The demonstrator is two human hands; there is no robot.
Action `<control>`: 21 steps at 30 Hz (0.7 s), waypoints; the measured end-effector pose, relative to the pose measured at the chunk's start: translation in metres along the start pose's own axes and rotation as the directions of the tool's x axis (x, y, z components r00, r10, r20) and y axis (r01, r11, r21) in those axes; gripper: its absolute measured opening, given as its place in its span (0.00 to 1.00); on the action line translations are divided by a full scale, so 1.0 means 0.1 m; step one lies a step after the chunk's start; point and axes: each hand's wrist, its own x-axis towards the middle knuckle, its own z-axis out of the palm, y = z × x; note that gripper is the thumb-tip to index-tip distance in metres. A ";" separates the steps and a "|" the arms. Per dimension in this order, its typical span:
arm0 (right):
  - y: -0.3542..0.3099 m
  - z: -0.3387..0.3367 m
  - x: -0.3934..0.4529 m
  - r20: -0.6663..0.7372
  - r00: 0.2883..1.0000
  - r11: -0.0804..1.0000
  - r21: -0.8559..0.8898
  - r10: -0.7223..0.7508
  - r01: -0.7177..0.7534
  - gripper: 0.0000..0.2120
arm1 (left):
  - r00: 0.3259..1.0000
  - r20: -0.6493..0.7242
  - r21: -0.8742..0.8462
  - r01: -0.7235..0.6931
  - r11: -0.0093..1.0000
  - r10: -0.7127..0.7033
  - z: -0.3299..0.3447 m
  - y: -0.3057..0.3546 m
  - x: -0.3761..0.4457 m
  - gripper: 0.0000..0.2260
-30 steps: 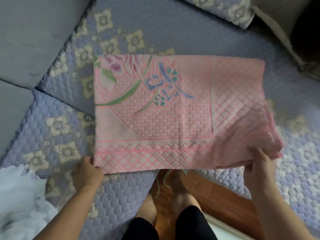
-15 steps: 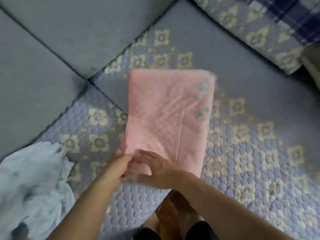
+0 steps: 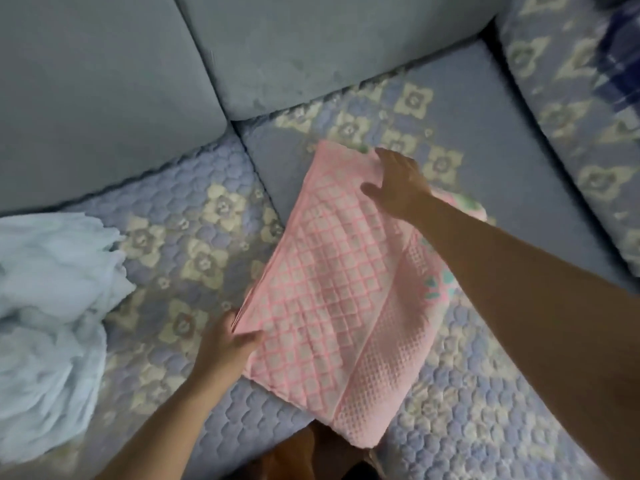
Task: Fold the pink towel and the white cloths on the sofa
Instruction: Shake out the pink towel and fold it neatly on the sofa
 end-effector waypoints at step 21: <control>0.99 -0.39 0.15 0.227 0.957 0.981 0.028 0.183 -0.194 0.30 | 0.993 0.066 -0.088 0.101 0.991 -0.095 0.01 0.28 0.10 0.11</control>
